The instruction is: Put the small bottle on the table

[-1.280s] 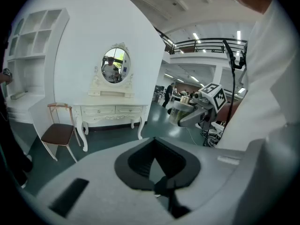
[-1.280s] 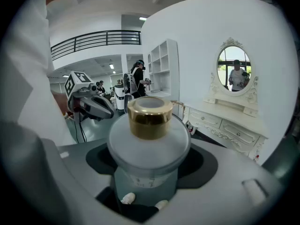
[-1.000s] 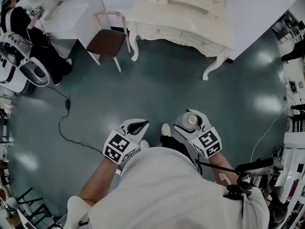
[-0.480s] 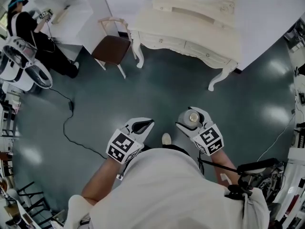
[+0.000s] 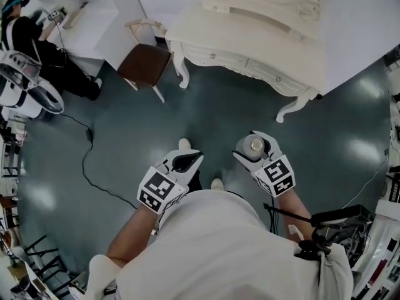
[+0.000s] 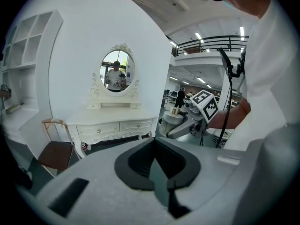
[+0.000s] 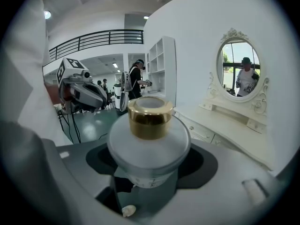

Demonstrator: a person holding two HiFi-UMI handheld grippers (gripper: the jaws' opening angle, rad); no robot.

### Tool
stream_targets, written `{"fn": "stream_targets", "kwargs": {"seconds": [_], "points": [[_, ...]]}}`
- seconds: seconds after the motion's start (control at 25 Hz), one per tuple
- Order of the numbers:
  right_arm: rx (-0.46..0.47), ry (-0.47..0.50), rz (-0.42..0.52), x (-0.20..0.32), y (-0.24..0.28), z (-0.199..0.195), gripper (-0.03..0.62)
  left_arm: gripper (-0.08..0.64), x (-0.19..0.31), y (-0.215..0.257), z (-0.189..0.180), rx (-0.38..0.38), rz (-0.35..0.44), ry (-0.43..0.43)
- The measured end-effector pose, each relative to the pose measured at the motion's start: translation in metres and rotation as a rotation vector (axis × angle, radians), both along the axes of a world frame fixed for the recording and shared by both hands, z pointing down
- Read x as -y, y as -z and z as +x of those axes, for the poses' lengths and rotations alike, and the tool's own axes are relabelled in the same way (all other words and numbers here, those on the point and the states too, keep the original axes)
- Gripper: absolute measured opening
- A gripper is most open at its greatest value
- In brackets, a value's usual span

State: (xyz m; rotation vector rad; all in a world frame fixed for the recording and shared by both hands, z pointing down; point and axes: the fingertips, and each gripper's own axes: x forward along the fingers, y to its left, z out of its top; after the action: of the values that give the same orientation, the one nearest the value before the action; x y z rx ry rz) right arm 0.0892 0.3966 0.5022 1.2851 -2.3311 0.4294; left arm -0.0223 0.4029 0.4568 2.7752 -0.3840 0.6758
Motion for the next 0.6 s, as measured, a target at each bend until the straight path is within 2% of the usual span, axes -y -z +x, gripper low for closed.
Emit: {"fn": "stream_targets", "kwargs": {"seconds": [0.16,0.6], "points": [[-0.008,-0.03,-0.013,0.062,-0.009,0.011,0.337,0.002,0.07,-0.009,0.008,-0.017,0.003,-0.013],[-0.04,-0.154,0.006,0.25,0.036,-0.024,0.337,0.003,0.258,0.023,-0.047,-0.032,0.035,-0.135]]}}
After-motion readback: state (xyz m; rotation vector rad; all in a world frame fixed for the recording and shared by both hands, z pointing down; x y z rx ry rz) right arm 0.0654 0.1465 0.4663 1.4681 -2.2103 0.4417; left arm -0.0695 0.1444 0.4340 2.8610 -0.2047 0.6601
